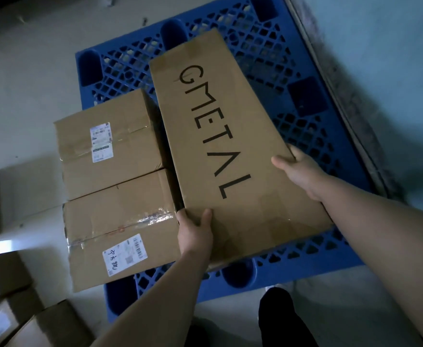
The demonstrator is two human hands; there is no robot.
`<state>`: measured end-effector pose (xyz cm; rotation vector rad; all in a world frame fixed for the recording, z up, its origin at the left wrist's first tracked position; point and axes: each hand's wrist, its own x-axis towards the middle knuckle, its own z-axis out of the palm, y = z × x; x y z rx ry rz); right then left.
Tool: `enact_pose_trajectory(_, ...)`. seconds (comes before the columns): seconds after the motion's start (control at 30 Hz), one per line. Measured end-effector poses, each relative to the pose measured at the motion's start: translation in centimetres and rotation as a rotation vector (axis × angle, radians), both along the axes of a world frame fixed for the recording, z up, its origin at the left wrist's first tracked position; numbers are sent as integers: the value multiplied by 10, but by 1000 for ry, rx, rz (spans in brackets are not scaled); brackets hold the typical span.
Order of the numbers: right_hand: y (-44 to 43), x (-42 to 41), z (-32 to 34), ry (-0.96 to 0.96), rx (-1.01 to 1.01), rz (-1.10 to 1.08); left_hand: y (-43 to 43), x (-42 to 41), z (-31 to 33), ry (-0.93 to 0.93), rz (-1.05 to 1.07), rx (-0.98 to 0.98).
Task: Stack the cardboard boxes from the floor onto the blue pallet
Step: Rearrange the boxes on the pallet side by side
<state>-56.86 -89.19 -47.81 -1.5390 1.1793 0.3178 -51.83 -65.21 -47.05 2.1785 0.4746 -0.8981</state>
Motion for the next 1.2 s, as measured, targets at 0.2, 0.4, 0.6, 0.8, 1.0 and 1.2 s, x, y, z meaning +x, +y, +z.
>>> enact_pose_trajectory(0.2,14,0,-60,136,-57,77,11,1,-56,-42,-33,106)
enact_pose_trajectory(0.4,51,-15,-84,299,-46,165,45,20,-71,-113,-256,265)
enact_pose_trajectory(0.6,77,-6,-93,356,-179,163,100,64,-88,-42,-537,548)
enact_pose_trajectory(0.8,103,3,-103,394,-264,140,146,83,-106,106,-748,587)
enact_pose_trajectory(1.0,118,10,-102,433,-281,107,168,83,-109,54,-822,599)
enact_pose_trajectory(1.2,144,10,-114,500,-292,46,194,90,-110,57,-867,533)
